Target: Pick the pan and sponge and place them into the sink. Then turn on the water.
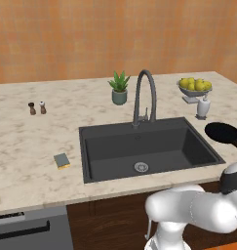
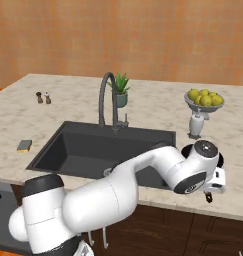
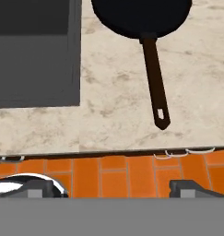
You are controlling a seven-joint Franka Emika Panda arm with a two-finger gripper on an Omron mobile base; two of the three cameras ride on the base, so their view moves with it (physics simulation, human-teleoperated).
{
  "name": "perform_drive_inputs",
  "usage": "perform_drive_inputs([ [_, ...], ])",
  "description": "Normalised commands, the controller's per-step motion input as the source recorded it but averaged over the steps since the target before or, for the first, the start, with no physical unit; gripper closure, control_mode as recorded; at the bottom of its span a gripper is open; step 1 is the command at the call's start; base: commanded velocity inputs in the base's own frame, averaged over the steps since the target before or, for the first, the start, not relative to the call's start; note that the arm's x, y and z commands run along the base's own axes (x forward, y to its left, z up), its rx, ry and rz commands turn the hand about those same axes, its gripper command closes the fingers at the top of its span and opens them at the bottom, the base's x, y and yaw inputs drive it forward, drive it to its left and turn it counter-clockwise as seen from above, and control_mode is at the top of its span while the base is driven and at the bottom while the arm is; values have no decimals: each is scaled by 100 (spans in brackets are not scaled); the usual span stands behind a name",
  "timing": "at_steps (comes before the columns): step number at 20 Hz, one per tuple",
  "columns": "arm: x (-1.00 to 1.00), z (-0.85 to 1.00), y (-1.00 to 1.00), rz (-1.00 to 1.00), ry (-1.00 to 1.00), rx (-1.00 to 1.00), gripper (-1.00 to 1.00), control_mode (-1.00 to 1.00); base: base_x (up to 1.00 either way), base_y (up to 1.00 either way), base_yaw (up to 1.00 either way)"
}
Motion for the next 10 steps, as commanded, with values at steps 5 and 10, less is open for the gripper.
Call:
perform_drive_inputs([
  [5, 12, -30, -27, 0, 5, 0, -100, -100, 0, 0, 0],
  [10, 32, -25, -4, 0, 0, 0, -100, -100, 0, 0, 0],
])
